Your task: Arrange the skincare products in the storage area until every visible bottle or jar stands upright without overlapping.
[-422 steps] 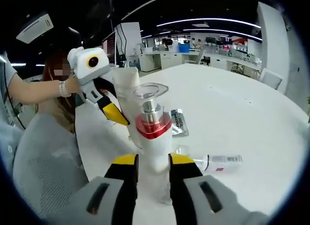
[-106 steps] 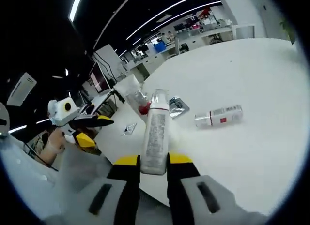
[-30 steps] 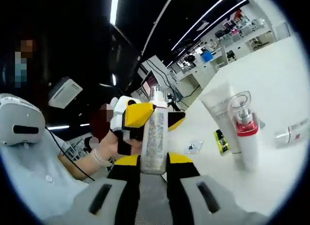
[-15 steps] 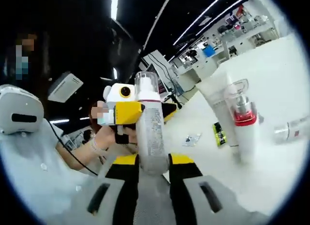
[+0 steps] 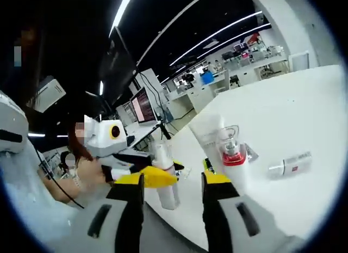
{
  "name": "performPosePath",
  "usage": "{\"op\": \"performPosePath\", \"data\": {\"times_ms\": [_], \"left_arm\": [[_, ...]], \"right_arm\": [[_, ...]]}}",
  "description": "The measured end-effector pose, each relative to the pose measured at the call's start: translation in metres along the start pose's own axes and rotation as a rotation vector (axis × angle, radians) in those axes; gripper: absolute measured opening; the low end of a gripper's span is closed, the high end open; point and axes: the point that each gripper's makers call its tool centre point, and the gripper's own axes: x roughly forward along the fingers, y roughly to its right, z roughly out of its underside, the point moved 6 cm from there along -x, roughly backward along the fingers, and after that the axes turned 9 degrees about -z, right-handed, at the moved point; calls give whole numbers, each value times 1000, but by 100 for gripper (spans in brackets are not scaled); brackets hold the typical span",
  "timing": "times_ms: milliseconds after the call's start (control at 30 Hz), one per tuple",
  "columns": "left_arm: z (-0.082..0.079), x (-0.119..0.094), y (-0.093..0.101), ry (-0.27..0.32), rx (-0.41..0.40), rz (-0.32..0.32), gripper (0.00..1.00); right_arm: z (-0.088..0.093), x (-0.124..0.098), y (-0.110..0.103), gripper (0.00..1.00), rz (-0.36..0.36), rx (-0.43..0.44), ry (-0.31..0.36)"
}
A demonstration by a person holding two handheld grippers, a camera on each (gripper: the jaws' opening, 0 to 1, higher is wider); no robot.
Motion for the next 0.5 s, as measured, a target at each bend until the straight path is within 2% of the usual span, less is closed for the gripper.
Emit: {"op": "performPosePath", "data": {"times_ms": [67, 100, 233, 333, 433, 500], "left_arm": [[1, 3, 3, -11, 23, -18, 18], [2, 3, 4, -10, 35, -30, 18], [2, 5, 7, -2, 97, -67, 18], [3, 4, 7, -2, 157, -110, 18], [4, 3, 9, -5, 170, -115, 18], [3, 1, 11, -1, 187, -127, 18]], "right_arm": [[-1, 8, -1, 36, 44, -50, -8], [0, 12, -2, 35, 37, -55, -21], [1, 27, -2, 36, 48, -28, -15], [3, 31, 0, 31, 51, -27, -18], [4, 36, 3, 26, 75, -35, -11], [6, 39, 4, 24, 80, -56, -29]]}}
